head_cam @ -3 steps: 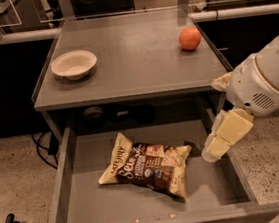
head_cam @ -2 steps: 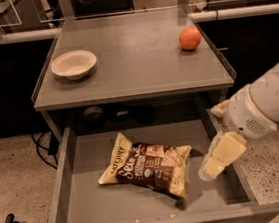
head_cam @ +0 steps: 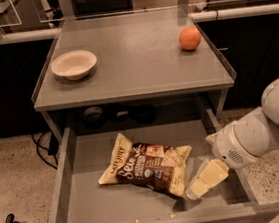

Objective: Pick brown chip bag from top drawer and place on counter

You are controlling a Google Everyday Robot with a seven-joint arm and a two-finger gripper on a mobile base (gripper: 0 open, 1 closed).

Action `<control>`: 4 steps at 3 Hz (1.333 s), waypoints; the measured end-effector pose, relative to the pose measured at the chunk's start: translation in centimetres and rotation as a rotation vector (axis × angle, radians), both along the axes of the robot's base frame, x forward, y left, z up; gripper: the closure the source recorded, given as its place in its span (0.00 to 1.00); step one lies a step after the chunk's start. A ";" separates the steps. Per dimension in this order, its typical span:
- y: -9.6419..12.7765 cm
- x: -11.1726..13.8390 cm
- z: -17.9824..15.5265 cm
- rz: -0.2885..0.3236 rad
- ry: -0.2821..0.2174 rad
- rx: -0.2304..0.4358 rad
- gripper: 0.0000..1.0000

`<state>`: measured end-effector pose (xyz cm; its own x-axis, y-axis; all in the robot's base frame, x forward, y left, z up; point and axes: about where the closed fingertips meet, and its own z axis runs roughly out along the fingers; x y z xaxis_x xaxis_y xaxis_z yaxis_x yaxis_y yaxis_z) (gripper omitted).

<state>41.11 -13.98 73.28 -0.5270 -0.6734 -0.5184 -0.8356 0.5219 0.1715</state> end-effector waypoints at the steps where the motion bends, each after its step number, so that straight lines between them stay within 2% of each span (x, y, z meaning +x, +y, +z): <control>1: 2.0 1.1 -3.0 0.002 -0.009 -0.002 0.00; 3: 7.7 5.5 -4.4 0.106 -0.178 -0.037 0.00; 4: 7.9 5.8 -4.2 0.104 -0.194 -0.038 0.00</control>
Offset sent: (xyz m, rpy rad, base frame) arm 0.0651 0.0967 -0.0552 -0.0360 -0.2104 0.1388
